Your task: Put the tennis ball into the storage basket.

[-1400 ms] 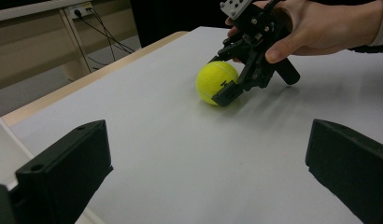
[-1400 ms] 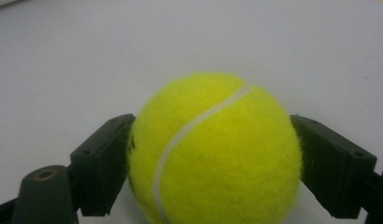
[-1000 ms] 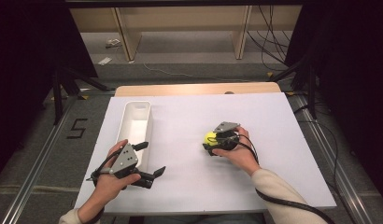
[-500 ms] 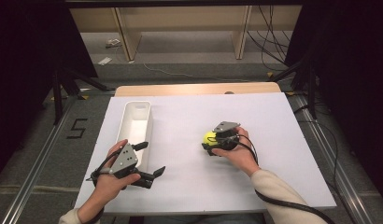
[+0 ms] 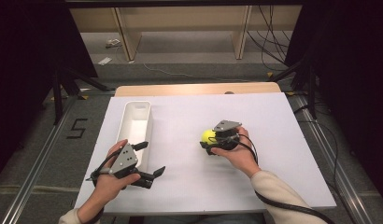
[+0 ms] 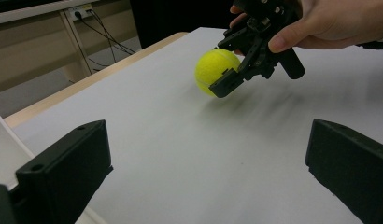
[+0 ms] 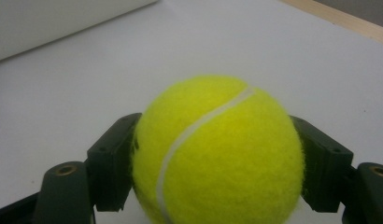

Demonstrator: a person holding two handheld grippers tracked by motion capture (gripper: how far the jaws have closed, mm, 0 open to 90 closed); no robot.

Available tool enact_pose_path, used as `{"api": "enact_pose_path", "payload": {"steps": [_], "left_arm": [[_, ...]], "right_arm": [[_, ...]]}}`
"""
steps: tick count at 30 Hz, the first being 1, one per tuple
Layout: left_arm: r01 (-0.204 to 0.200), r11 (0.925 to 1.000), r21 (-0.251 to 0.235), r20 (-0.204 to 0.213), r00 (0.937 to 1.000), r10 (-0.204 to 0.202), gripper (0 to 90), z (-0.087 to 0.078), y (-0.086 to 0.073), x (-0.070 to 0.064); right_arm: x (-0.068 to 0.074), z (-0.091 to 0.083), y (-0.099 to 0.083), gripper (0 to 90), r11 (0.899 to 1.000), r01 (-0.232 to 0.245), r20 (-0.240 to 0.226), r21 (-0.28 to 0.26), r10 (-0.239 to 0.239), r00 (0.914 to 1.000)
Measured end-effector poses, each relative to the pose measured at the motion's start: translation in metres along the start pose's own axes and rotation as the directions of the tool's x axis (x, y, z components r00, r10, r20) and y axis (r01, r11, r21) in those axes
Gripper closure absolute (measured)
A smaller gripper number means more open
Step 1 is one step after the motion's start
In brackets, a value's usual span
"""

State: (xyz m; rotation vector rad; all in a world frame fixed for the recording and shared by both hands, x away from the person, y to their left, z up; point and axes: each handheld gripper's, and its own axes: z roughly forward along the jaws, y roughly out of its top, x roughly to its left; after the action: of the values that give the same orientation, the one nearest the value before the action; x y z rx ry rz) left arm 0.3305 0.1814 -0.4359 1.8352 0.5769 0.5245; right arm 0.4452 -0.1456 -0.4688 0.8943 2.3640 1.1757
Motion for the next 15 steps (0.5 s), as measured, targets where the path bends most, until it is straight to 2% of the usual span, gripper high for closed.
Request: {"api": "enact_pose_path", "payload": {"steps": [6,15], "left_arm": [[-0.002,1.0000,-0.001,-0.001,1.0000,0.002,0.0,-0.0004,0.0004,0.0002],[-0.014,0.9999,0.002,-0.005,0.9999,0.014,0.0,-0.0004,0.0005,0.0000]], "right_arm": [[0.0064,-0.0024,0.0039,26.1,1.000,0.014,-0.009,-0.015,-0.014,0.9999],[0.0048,-0.0050,0.0061,26.1,1.000,0.009,0.002,-0.027,-0.009,1.0000]]}}
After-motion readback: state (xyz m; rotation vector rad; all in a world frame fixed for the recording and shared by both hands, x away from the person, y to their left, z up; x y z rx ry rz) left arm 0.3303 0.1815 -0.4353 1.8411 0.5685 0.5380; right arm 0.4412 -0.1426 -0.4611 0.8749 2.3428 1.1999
